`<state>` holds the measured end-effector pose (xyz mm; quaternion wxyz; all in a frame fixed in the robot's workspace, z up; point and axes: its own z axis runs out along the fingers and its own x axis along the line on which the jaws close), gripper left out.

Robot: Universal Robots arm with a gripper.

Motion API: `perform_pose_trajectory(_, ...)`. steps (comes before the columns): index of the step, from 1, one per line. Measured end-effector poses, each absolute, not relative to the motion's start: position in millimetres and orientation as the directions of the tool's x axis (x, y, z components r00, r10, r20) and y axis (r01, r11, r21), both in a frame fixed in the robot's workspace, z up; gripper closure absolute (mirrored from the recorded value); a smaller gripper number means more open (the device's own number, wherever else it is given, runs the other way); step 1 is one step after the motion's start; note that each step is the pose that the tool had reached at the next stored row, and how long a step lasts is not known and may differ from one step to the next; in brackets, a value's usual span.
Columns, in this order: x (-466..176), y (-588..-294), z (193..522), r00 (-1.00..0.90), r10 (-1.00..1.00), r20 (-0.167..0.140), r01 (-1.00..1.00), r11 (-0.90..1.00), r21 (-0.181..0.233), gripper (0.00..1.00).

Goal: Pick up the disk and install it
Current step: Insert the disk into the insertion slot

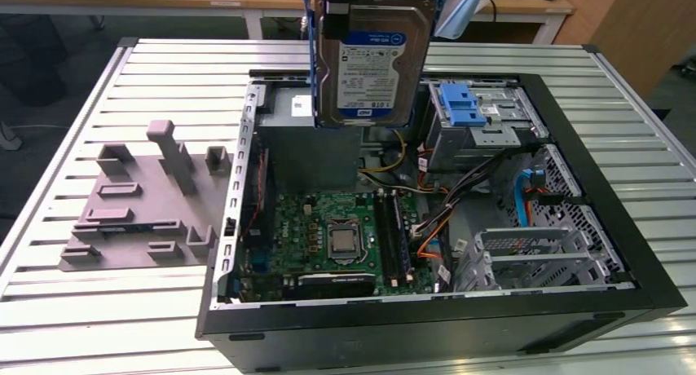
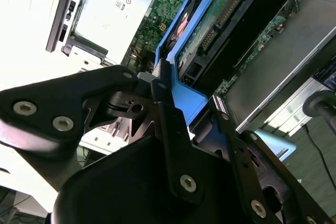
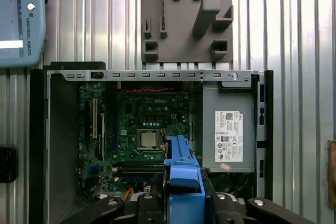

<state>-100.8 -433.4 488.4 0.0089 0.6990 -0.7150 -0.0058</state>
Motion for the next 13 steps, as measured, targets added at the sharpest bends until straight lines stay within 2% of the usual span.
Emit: perform_pose_trajectory(13, -100.8, -449.5, 488.2, -0.023, -1.0, 0.005, -1.0, 0.023, 0.021, 0.64)
